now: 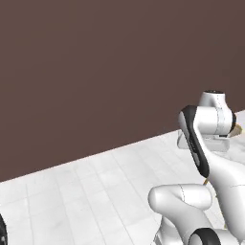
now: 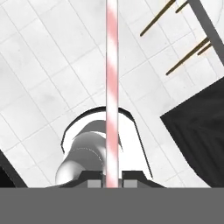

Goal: Take a straw from the drawer in front and place it inside the glass cup on the dining counter.

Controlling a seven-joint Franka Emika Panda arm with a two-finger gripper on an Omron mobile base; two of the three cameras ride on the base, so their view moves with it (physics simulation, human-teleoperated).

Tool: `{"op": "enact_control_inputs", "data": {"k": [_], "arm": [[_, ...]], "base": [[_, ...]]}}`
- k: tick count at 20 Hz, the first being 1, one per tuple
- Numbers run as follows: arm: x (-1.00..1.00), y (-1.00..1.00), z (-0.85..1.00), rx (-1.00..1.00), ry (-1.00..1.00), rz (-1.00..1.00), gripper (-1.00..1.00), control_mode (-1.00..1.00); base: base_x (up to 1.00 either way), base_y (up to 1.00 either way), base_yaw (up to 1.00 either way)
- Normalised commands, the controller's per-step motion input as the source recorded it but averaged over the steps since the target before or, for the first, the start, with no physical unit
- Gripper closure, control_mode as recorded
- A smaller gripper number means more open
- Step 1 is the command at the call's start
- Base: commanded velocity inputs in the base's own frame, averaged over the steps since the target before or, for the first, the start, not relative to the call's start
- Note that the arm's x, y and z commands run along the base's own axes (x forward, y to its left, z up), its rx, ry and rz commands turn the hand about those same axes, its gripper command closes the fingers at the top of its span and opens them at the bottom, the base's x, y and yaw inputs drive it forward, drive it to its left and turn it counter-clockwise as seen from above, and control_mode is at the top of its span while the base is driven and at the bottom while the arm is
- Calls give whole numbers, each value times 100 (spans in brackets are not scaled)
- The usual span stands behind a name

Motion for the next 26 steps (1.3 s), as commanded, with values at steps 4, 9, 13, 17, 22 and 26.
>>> {"op": "enact_control_inputs", "data": {"k": [4,9,13,17,22,26], "arm": [[0,0,0,0,0,0,100,100],[0,0,0,0,0,0,100,100],[0,0,0,0,0,0,100,100],[0,0,0,0,0,0,100,100],[0,0,0,0,0,0,100,100],[0,0,0,0,0,0,100,100]], "base": [[100,41,-34],[100,32,-36],[100,29,-39],[100,23,-47],[96,14,-53],[93,3,-52]]}}
